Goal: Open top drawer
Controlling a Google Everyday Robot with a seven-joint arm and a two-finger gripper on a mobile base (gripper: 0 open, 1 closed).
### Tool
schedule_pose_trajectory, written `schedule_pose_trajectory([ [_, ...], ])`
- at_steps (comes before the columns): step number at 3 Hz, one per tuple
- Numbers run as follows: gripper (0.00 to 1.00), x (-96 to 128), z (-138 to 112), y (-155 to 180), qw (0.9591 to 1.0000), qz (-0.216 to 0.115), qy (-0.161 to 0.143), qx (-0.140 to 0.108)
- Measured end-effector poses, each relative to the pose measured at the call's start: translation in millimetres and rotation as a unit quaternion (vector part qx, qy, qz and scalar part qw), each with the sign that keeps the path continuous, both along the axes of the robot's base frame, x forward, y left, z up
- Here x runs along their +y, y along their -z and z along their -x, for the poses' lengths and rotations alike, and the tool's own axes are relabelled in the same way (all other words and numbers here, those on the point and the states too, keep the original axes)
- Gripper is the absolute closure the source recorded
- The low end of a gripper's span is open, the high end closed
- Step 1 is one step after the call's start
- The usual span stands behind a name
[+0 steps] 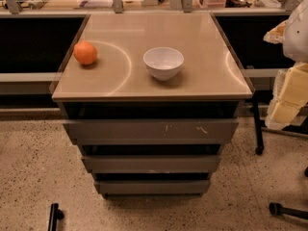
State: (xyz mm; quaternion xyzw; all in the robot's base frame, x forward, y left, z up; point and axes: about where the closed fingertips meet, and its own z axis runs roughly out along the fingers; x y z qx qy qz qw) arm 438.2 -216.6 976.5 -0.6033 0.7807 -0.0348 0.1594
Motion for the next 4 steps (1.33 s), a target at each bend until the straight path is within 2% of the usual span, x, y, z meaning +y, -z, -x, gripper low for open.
schedule_pose_trajectory([
  [1,0.0,0,0,0,1.0,0.0,0.0,0.0],
  [2,0.0,-2,0,5,0.9996,-0.011,0.015,-0.021],
  [3,0.0,-6,10,38,0.9964,-0.055,0.053,-0.036],
  [4,0.0,-5,-5,77,0.9929,-0.094,0.066,-0.033],
])
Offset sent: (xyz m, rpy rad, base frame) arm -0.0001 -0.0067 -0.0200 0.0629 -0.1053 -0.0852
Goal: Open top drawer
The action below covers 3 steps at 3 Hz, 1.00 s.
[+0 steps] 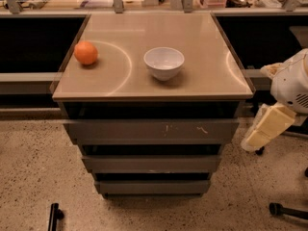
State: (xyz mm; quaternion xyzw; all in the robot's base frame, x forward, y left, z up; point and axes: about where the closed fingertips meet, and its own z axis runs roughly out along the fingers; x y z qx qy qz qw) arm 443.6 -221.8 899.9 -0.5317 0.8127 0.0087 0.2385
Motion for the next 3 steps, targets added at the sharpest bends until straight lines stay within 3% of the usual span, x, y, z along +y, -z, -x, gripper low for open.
schedule_pose_trajectory([
  [1,0.0,0,-3,1,1.0,-0.003,0.001,-0.003],
  [2,0.0,-2,-4,9,0.9991,-0.025,0.026,-0.02],
  [3,0.0,-3,-6,53,0.9923,-0.089,0.084,-0.022],
])
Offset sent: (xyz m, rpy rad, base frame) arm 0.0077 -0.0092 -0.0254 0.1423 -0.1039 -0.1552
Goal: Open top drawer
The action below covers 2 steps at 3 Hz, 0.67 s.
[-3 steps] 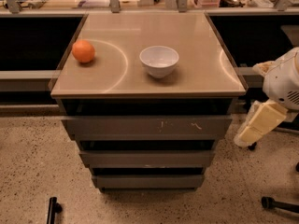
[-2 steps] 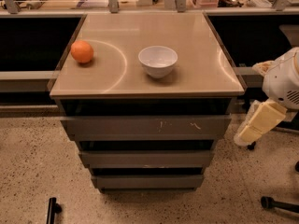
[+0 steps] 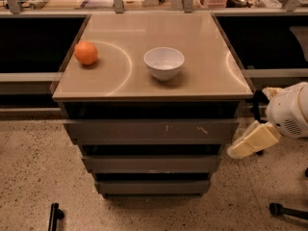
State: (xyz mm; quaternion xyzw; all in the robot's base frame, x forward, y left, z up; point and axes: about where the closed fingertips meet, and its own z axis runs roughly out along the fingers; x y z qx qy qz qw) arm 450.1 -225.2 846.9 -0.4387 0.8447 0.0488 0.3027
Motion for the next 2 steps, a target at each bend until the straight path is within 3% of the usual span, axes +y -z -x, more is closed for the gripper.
schedule_pose_trajectory([
  [1,0.0,-2,-20,35,0.9963,-0.07,0.04,-0.028],
  [2,0.0,-6,-35,26,0.9935,-0.078,0.059,-0.058],
])
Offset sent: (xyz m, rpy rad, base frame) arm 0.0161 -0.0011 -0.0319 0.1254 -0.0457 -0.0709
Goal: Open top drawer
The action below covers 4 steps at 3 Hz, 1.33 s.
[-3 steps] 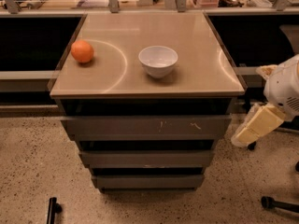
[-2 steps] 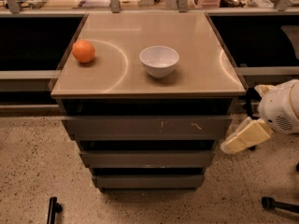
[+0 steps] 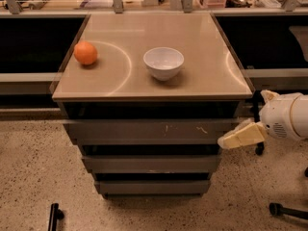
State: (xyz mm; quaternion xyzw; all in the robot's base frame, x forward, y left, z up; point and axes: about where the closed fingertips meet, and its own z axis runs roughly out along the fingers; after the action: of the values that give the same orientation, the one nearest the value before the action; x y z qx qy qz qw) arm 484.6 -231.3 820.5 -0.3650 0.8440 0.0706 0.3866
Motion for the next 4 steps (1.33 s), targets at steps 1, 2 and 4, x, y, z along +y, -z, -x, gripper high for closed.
schedule_pose_trajectory([
  [1,0.0,0,0,0,1.0,0.0,0.0,0.0],
  [2,0.0,1,-7,29,0.9993,-0.036,0.012,0.006],
  [4,0.19,18,-19,73,0.9967,-0.078,0.005,0.022],
])
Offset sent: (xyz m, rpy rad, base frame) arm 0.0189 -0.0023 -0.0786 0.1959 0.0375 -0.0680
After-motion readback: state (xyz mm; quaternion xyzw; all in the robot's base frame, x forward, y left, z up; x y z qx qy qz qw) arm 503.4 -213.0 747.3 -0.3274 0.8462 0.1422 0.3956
